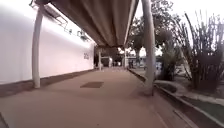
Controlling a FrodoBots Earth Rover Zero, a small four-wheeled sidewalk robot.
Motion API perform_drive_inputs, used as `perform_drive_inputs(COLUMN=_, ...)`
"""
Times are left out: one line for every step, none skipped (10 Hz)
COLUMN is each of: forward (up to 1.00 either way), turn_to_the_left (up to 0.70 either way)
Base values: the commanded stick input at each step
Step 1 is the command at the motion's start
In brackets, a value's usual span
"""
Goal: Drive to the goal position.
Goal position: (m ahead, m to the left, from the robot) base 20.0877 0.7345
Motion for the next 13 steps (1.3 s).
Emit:
perform_drive_inputs(forward=0.7, turn_to_the_left=0.0)
perform_drive_inputs(forward=0.7, turn_to_the_left=0.0)
perform_drive_inputs(forward=0.7, turn_to_the_left=0.0)
perform_drive_inputs(forward=0.7, turn_to_the_left=0.0)
perform_drive_inputs(forward=0.7, turn_to_the_left=0.0)
perform_drive_inputs(forward=0.7, turn_to_the_left=0.0)
perform_drive_inputs(forward=0.7, turn_to_the_left=0.0)
perform_drive_inputs(forward=0.7, turn_to_the_left=0.0)
perform_drive_inputs(forward=0.7, turn_to_the_left=0.0)
perform_drive_inputs(forward=0.7, turn_to_the_left=0.0)
perform_drive_inputs(forward=0.7, turn_to_the_left=0.0)
perform_drive_inputs(forward=0.7, turn_to_the_left=0.0)
perform_drive_inputs(forward=0.7, turn_to_the_left=0.0)
